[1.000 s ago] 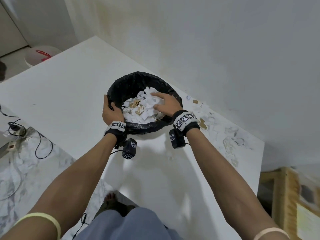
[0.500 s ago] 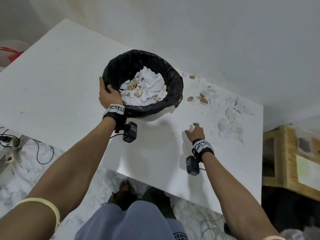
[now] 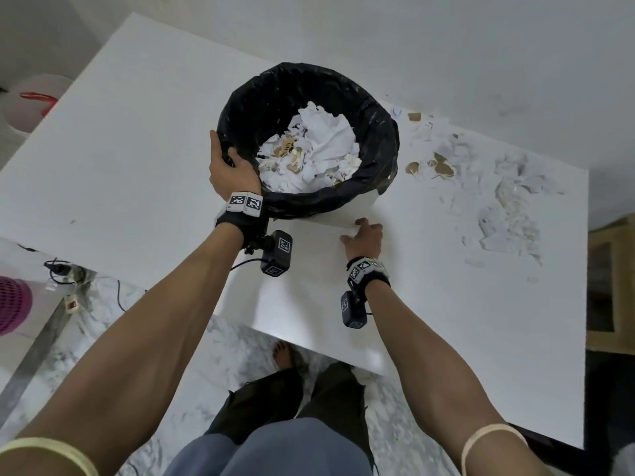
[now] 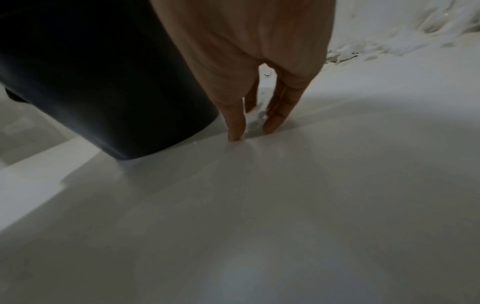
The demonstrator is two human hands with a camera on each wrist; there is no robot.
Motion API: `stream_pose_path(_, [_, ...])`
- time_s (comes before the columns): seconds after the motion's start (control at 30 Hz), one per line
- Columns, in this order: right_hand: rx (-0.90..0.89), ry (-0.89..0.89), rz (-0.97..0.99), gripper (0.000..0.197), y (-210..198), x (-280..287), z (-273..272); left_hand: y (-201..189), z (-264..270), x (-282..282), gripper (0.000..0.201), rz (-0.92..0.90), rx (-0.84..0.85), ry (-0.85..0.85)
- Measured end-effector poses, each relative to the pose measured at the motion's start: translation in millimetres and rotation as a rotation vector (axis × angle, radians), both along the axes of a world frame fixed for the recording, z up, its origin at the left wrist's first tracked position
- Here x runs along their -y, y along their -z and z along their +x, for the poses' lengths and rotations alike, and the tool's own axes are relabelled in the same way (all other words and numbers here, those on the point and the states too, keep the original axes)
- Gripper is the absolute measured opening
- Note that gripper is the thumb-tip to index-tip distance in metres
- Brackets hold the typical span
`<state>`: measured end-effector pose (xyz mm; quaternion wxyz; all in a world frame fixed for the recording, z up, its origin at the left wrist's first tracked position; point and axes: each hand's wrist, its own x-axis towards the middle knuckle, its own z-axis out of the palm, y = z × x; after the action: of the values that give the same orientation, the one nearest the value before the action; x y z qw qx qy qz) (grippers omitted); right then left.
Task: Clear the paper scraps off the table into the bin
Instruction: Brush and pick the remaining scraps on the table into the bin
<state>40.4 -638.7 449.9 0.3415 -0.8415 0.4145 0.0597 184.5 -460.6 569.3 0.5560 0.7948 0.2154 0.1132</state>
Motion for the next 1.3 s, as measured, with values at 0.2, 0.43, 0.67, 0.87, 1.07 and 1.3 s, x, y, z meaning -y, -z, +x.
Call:
stream_pose_path(0.2, [0.034,-0.172,-0.083,0.027,0,12,-4,1,2,-4,0.042,0.023,-0.021,0.026])
stream_pose_path(0.43, [0.02,-0.034,-0.04,0.016,-44,78,-35,-9,2,-1,0.043,-0.001,-0.046,0.052])
stream_pose_path(0.67, [0.434,0.163,0.009,0.012,-170,126,-9,-17,-18,22,0.043,-0.069,-0.046,0.108])
stream_pose_path(0.87, [0.601,0.011,-0.104,0.012,-226,99,27,-26,-40,55,0.043,-0.068,-0.084,0.163])
stream_pose_path(1.07, [0.163,-0.475,-0.248,0.053,-184,52,30,-26,-59,83,0.043,-0.079,-0.092,0.148])
stream_pose_path(1.3, [-0.083,-0.709,-0.227,0.057,-163,62,15,-24,-70,104,0.043,-0.028,-0.096,0.09])
